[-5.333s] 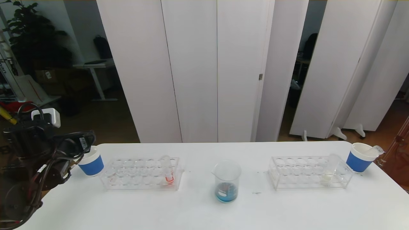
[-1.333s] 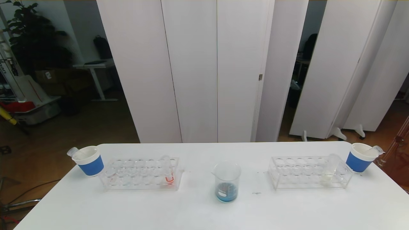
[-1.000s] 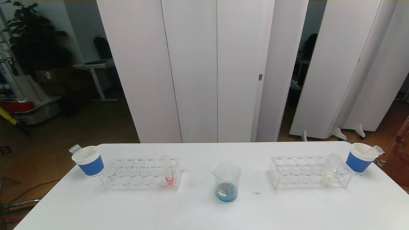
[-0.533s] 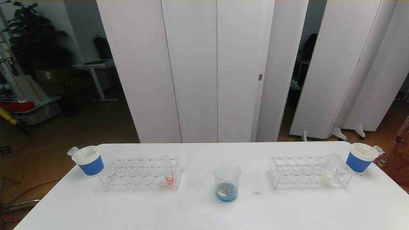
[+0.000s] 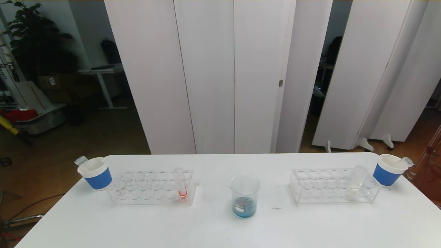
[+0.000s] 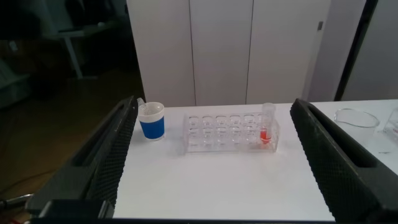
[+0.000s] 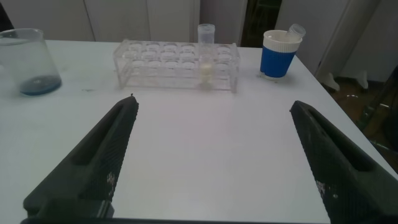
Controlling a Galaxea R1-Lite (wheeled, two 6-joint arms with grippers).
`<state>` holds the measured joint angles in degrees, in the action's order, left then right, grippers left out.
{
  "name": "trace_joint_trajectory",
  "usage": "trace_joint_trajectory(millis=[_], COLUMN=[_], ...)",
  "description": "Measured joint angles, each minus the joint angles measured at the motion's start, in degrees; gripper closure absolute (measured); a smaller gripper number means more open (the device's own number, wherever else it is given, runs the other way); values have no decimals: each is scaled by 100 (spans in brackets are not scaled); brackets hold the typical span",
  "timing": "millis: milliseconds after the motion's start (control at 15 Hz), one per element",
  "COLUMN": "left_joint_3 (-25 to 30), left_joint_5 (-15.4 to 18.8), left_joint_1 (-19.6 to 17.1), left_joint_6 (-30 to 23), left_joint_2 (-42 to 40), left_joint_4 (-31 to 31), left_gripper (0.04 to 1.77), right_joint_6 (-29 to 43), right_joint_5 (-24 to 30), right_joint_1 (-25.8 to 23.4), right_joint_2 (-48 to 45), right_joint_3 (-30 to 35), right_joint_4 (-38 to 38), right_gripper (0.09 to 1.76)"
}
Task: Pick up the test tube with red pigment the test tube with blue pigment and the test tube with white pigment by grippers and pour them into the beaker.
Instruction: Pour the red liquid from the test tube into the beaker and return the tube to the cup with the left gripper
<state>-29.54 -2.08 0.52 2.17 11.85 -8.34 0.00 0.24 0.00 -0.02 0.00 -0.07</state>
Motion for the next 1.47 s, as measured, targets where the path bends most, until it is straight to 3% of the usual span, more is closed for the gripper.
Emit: trace_joint_trajectory(millis=[267,600,1067,1467], left_joint_3=[-891,-1202,-861,-96], left_joint_5=[-2,-9,68,71], left_joint_1=[22,-6,132,689], left_joint_6=[-414,-482,-495,-740], left_joint_2=[1163,2601,4481,5517], left_joint_4=[118,1101,2672,3846], left_gripper=[6,6,6,6], right_joint_6=[0,0,0,0], right_joint_5=[-2,-2,2,0], right_joint_1=[0,0,0,0], right_joint_2=[0,0,0,0], right_joint_3=[0,0,0,0], right_joint_4=[0,0,0,0], right_gripper=[10,10,10,10])
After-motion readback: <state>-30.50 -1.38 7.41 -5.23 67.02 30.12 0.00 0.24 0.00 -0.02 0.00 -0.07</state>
